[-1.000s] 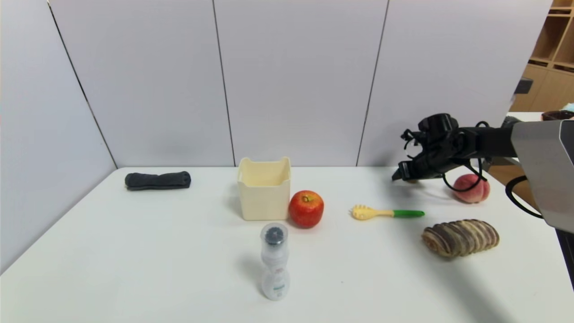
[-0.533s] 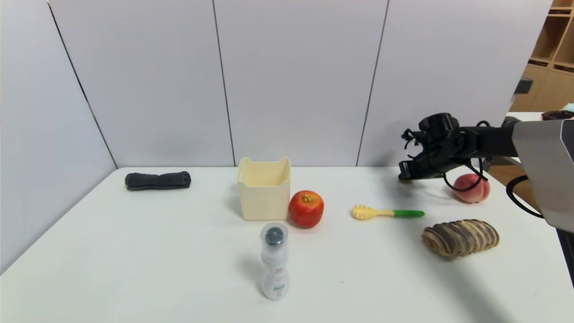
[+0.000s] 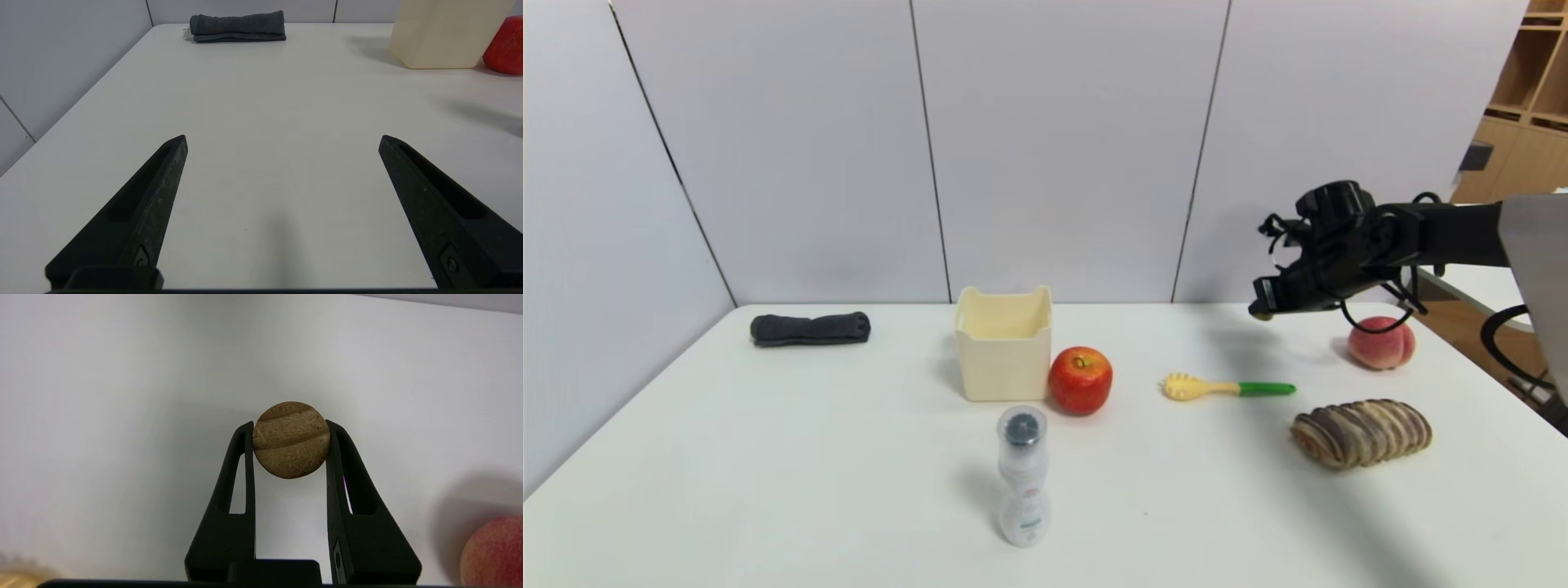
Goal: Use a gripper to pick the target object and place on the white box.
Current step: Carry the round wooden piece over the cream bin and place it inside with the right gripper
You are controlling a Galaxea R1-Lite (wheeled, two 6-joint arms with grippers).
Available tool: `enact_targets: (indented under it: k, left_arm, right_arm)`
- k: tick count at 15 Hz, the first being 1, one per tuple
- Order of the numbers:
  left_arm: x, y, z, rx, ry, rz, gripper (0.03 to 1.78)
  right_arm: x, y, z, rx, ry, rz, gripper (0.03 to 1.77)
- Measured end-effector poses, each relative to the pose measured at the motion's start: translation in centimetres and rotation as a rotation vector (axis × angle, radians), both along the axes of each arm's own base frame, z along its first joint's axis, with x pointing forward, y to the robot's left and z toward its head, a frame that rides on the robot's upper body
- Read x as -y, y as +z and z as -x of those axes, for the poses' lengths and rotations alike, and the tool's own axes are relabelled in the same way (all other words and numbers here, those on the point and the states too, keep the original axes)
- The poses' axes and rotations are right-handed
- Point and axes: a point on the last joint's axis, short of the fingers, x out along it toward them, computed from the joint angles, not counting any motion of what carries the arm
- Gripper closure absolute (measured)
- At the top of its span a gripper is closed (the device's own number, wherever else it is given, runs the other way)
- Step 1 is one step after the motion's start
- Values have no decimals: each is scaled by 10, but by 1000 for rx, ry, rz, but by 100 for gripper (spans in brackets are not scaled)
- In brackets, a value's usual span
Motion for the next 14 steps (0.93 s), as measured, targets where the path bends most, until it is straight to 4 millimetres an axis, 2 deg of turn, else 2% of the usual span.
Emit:
enact_targets:
  k: [5, 14]
  left_arm:
    - [0, 0, 0, 0, 0, 0, 12]
    - [0, 0, 0, 0, 0, 0, 12]
  right_arm:
    - [-55, 46, 36, 53, 179, -56, 133]
    - [-169, 95, 72, 221, 482, -116, 133]
